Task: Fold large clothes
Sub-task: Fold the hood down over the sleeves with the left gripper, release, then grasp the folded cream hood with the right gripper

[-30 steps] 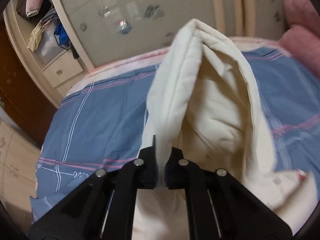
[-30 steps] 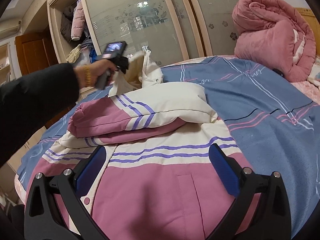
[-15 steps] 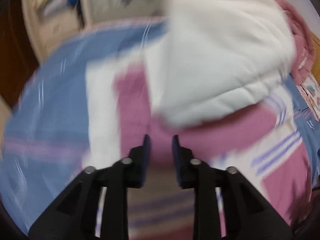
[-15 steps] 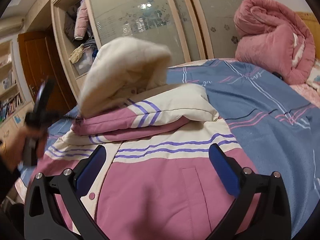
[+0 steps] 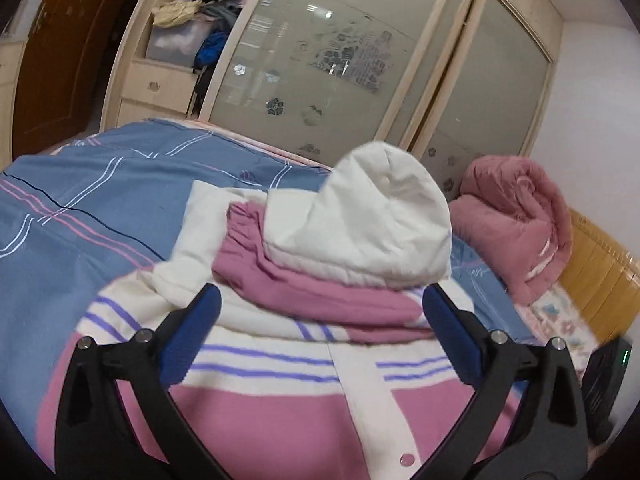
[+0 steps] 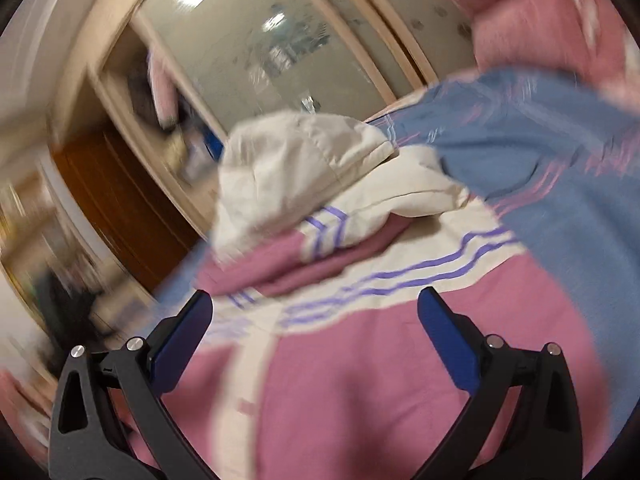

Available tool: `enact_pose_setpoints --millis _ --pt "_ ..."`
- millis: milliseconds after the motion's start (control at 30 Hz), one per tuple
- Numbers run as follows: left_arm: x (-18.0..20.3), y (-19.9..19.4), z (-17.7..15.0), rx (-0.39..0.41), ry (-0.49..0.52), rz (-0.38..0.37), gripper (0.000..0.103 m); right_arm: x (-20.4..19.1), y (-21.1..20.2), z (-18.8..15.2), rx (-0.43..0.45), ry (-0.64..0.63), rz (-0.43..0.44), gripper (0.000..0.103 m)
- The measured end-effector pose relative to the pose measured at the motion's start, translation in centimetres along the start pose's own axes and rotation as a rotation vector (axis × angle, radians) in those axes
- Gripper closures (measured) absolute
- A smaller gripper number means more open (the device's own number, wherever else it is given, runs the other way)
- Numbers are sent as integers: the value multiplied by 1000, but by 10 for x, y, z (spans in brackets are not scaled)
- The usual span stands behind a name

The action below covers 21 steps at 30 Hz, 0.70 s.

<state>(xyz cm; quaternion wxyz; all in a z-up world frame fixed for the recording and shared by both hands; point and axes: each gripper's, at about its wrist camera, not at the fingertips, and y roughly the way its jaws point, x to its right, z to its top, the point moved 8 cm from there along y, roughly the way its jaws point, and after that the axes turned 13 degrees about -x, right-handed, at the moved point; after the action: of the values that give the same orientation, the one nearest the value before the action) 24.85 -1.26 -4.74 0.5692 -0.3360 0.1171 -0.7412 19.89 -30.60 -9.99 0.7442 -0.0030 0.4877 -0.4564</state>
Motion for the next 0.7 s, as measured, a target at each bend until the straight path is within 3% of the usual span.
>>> enact_pose_setpoints --millis 67,133,200,267,433,567,700 --pt "3 12 -16 -47 49 44 2 2 4 10 -19 96 96 17" --pt "2 25 -21 -99 51 35 2 -2 13 26 -32 166 192 26" --pt "-2 25 -20 -107 25 -4 2 -9 25 49 -25 190 246 34" --pt "-15 27 -16 -96 -5 4 2 -8 41 71 -28 243 292 45" --pt "-44 35 -9 -107 -92 8 2 21 88 114 -40 366 274 54" --pt "-53 31 -2 -101 -126 15 2 46 115 124 -74 467 232 54" --pt "-53 27 4 -88 -124 5 2 55 131 132 -75 488 210 54"
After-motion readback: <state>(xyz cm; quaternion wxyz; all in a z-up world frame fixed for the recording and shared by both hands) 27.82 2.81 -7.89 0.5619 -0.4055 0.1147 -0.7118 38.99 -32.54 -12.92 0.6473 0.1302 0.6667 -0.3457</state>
